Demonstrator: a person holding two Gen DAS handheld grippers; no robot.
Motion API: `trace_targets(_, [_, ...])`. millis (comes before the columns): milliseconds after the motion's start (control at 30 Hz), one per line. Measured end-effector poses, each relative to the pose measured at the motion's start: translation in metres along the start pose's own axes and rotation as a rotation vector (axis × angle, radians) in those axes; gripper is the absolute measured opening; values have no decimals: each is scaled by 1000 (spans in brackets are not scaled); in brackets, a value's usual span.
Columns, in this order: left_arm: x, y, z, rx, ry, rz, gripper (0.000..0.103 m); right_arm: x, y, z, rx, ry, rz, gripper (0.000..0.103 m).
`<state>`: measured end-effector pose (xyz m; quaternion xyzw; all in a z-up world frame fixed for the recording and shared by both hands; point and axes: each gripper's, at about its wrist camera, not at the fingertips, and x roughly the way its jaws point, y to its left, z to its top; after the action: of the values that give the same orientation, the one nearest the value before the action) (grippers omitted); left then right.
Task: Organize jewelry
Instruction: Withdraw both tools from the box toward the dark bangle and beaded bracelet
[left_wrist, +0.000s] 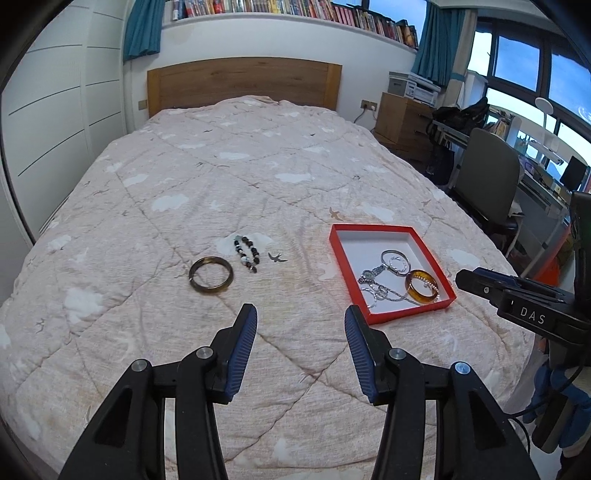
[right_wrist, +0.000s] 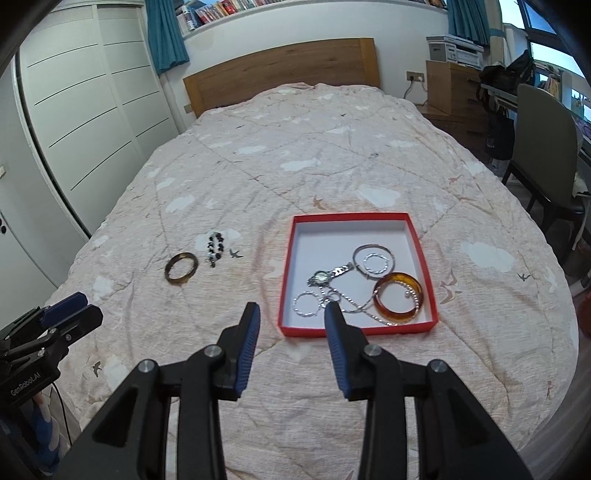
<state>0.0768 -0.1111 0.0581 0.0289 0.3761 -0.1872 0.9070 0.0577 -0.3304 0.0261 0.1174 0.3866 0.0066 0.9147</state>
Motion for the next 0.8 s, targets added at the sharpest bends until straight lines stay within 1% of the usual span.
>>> trace_targets(333, [-27,15,-16,-33,-22,46,49,-14,29,-9,-43,-9,53,35])
trace_targets(500, [-37,26,-24,-58,-37,95,49,-17,43,-10,-66,-13,85,35])
trace_targets(633, [-33,48,-32,-113,-17,121,49,-10,52,-11,-89,0,110,35])
trace_targets(800, [-19,77,-36,-162,17,159,49,16,57,-9,-91,29,154,35])
